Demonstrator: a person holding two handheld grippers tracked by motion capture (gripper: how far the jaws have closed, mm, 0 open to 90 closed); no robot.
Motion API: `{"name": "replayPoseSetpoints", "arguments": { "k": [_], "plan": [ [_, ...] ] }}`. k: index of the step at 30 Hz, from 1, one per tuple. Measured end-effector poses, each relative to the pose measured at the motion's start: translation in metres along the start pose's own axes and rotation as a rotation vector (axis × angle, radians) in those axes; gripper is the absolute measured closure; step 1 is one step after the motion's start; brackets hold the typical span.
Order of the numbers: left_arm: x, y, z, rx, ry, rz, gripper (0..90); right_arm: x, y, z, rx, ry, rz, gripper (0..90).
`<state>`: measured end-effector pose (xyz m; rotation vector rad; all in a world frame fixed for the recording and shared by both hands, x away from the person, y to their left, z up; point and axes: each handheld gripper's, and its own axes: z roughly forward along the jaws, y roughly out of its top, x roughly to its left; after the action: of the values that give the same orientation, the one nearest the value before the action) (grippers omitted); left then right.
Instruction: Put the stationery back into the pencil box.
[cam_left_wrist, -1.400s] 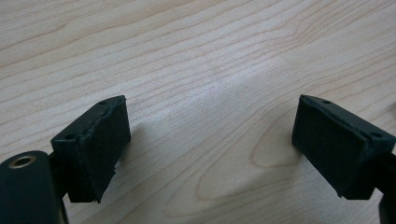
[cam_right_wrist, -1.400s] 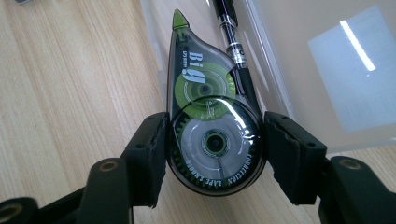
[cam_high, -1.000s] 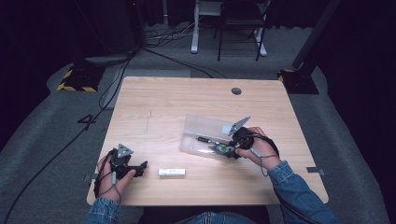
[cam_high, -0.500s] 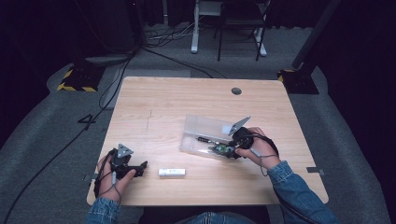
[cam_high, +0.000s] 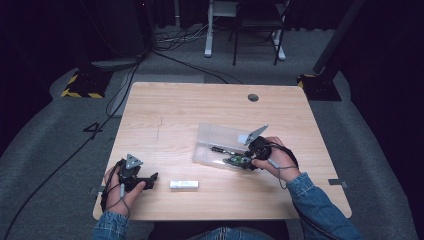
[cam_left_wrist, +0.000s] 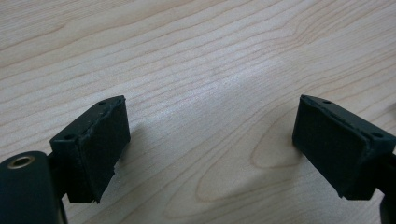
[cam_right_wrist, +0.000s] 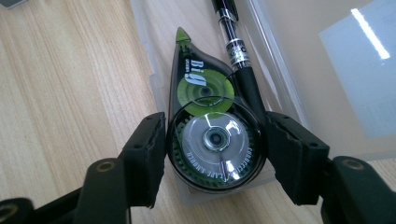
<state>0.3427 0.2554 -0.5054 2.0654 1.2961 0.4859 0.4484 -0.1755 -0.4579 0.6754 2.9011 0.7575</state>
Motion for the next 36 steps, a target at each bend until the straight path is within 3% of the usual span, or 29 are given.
{"name": "replayPoseSetpoints", "arguments": {
  "k": [12,16,19,21,26,33,36],
  "plan": [
    [0.000,0.000,0.000,0.000,0.000,0.001,11.4,0.001,-0.001,-0.003,-0.007,-0.025,-0.007,40.6],
    [0.000,0.000,0.000,0.000,0.000,0.000,11.4,0.003,0.001,-0.007,-0.032,-0.033,-0.007,44.8],
    [0.000,0.000,0.000,0.000,0.000,0.000,11.4,0.005,0.002,-0.010,-0.046,-0.032,-0.037,52.2],
    [0.000,0.000,0.000,0.000,0.000,0.001,11.4,0.005,0.002,-0.011,-0.030,-0.020,-0.053,58.6],
    [0.000,0.000,0.000,0.000,0.000,0.001,11.4,0.005,0.001,-0.008,-0.017,-0.013,-0.057,61.5],
    [0.000,0.000,0.000,0.000,0.000,0.001,11.5,0.003,0.002,-0.009,-0.048,-0.021,-0.064,56.2],
    [0.000,0.000,0.000,0.000,0.000,0.001,11.4,0.001,0.000,-0.011,-0.053,-0.029,-0.040,54.4]
  ]
}}
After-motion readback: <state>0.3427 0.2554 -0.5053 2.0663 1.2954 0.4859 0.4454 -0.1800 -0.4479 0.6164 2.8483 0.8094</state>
